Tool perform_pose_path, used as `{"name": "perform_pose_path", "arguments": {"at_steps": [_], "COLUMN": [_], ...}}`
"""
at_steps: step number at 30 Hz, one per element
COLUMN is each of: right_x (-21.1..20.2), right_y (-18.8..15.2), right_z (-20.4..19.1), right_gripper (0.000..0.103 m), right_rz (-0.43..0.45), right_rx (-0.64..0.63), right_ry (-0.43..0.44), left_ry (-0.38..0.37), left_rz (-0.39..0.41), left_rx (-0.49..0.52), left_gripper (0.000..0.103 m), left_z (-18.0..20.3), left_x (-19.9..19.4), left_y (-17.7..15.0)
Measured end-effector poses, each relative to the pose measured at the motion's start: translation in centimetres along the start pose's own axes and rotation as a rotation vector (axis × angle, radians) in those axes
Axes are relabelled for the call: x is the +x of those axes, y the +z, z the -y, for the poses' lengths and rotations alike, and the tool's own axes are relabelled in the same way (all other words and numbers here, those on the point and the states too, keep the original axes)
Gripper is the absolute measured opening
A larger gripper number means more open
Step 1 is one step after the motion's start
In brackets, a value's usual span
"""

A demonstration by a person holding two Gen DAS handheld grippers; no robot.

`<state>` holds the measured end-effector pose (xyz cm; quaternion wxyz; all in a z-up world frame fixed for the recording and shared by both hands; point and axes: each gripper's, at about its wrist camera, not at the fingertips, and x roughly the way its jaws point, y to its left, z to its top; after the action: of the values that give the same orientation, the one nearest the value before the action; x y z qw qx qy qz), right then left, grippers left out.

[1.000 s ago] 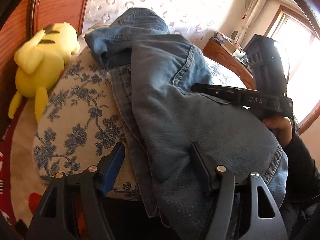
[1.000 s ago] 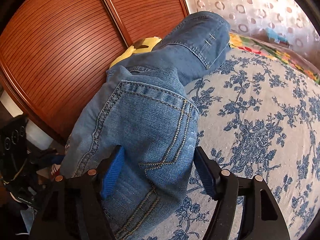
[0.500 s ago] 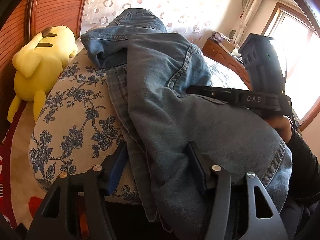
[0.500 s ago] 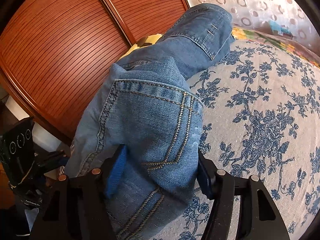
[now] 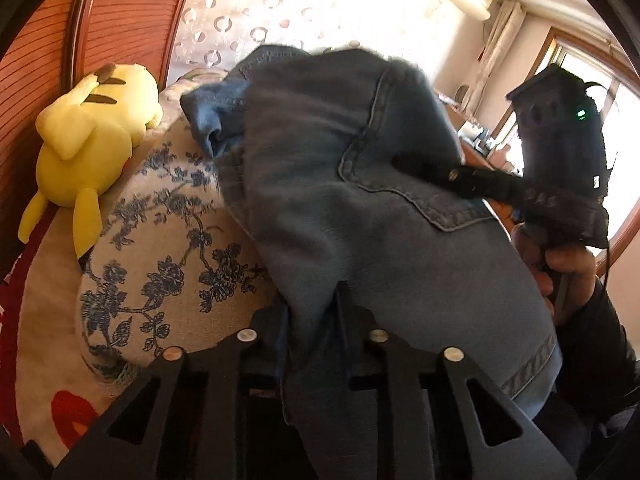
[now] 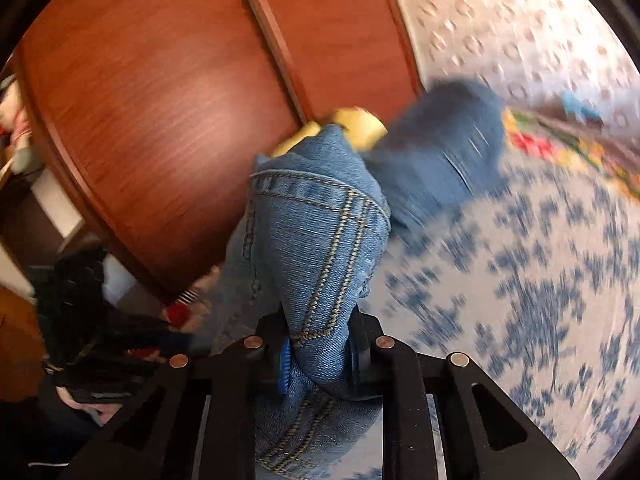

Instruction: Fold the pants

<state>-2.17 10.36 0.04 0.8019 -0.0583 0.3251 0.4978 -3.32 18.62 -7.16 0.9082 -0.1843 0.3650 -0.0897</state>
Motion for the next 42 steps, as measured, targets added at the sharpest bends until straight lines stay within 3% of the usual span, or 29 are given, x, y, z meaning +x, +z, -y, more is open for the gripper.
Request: {"name": "perform_pose_path", "arguments": {"at_steps": [5, 9, 14, 18, 22, 26, 30, 33, 34, 35, 39, 40, 42], "right_x": [-1.3, -2.1, -1.6, -0.5, 2.5, 5.9, 9.2, 9.9, 9.5, 8.9, 6.3, 5.4, 3.3], "right_y": [4.0, 8.4, 13.0, 16.0, 17.5, 17.1, 15.2, 14.4, 14.4, 14.4, 15.0, 14.9, 14.0], "right_z": [-3.7, -5.1, -5.3, -2.5, 2.8, 10.3, 16.7, 19.4, 19.8, 20.1, 18.6, 18.0, 15.2], "right_gripper": [0.020, 0.020, 0.020, 0.020, 0.020, 0.021, 0.031, 0.047, 0.055, 0.057, 0.058, 0.058, 0.058], "right_rz": [0.068, 0.142, 0.212, 0.274, 0.318, 0.317, 0.174, 0.083, 0.076, 0.070, 0.055, 0.061, 0.077], "right_rx": [-0.116, -0.189, -0.247, -0.231, -0.158, 0.013, 0.145, 0.183, 0.185, 0.187, 0.117, 0.103, 0.089], "right_ry": [0.050, 0.091, 0.110, 0.116, 0.087, 0.021, -0.109, -0.156, -0.160, -0.170, -0.231, -0.253, -0.256], "left_ry": [-0.010, -0.004, 0.050, 0.066, 0.097, 0.121, 0.176, 0.249, 0.257, 0.252, 0.292, 0.304, 0.313], "left_rz": [0.101, 0.208, 0.274, 0.294, 0.256, 0.166, 0.042, 0.013, 0.007, 0.006, 0.036, 0.054, 0.087], "left_rx": [-0.008, -0.010, 0.022, 0.018, 0.027, 0.059, 0.112, 0.151, 0.154, 0.146, 0.146, 0.147, 0.159], "left_gripper": [0.016, 0.010, 0.010, 0.010, 0.010, 0.010, 0.011, 0.012, 0.014, 0.018, 0.037, 0.050, 0.056], "left_z": [0.2, -0.5, -1.5, -3.0, -4.3, -4.8, -4.7, -4.4, -4.5, -4.6, -4.6, -4.3, -3.3], "left_x": [-3.1, -5.9, -6.3, -5.3, -1.1, 5.2, 12.2, 13.9, 14.0, 13.9, 12.1, 11.3, 10.3], "left_y": [1.6, 5.3, 10.8, 14.4, 19.2, 22.9, 25.1, 25.1, 25.1, 25.1, 25.2, 25.1, 24.9]}}
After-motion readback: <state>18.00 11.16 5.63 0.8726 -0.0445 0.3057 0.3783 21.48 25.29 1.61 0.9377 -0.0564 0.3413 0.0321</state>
